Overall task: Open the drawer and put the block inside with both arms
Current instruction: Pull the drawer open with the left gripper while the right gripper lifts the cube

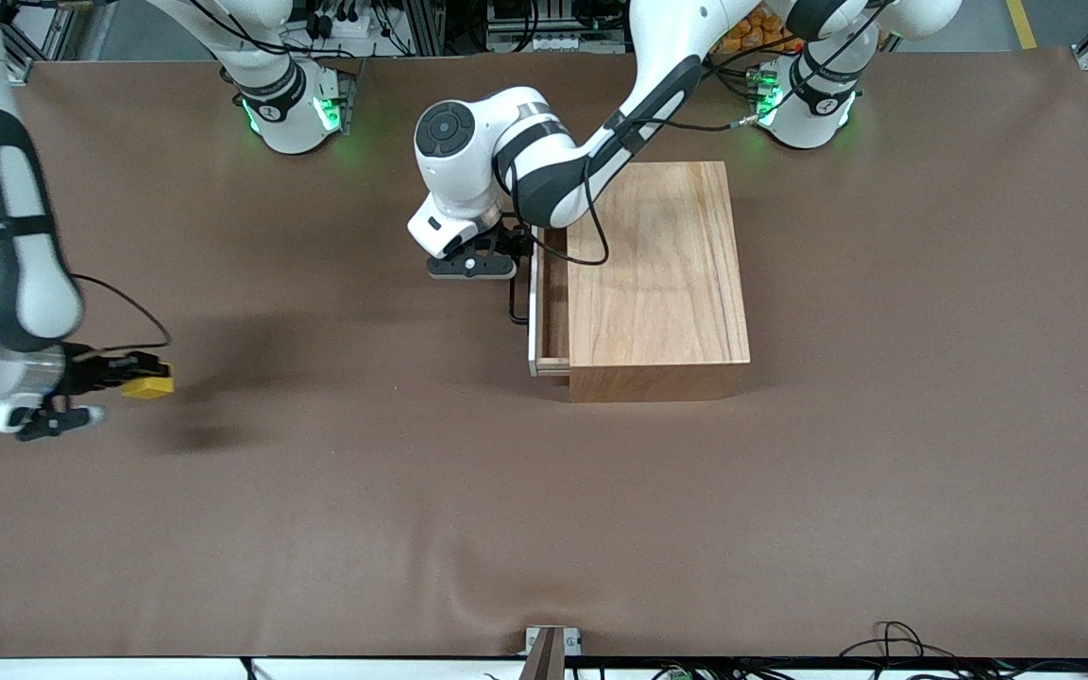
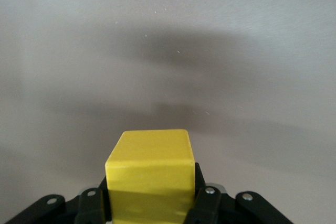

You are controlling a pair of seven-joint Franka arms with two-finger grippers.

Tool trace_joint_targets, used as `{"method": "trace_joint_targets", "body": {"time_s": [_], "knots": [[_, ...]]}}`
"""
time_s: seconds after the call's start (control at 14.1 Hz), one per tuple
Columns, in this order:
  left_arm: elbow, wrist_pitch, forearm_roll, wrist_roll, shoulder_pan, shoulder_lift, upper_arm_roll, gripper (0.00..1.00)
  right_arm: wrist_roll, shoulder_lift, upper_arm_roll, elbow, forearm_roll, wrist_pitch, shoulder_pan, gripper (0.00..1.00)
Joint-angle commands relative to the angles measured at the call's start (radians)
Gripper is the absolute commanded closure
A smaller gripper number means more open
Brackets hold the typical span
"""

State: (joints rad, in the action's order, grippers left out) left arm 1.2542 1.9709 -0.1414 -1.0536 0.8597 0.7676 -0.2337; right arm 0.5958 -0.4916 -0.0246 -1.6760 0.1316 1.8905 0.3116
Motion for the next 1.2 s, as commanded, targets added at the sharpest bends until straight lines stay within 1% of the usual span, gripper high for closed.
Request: {"method": "trace_joint_targets", "body": {"time_s": [0.0,0.14,0.35,0.5,0.78,0.92,1.13], "knots": [[-0.032,0.038,0.013,-0.020,0.021,0.024,0.004,0.00,0.088,-0.002,-0.014,0.113,-0.007,-0.123,0.027,0.96],[-0.032,0.069,0.013,-0.029,0.027,0.036,0.002,0.00,0.116,-0.001,-0.014,0.185,-0.023,-0.224,0.029,0.96],[-0.032,0.089,0.013,-0.043,0.041,0.042,0.005,0.00,0.110,0.002,-0.018,0.292,-0.021,-0.382,0.011,0.96],[-0.033,0.100,0.013,-0.045,0.041,0.041,-0.003,0.00,0.105,0.004,-0.023,0.328,-0.014,-0.445,-0.008,0.96],[-0.050,0.120,0.014,-0.051,0.045,0.039,-0.007,0.00,0.011,0.024,-0.024,0.329,-0.009,-0.455,-0.063,0.96],[-0.052,0.156,0.037,-0.048,0.045,0.041,-0.006,0.00,-0.054,0.030,-0.024,0.329,-0.010,-0.476,-0.095,0.96],[-0.052,0.200,0.037,-0.046,0.056,0.048,-0.001,0.00,-0.114,0.036,-0.026,0.325,-0.006,-0.484,-0.121,0.96]]}}
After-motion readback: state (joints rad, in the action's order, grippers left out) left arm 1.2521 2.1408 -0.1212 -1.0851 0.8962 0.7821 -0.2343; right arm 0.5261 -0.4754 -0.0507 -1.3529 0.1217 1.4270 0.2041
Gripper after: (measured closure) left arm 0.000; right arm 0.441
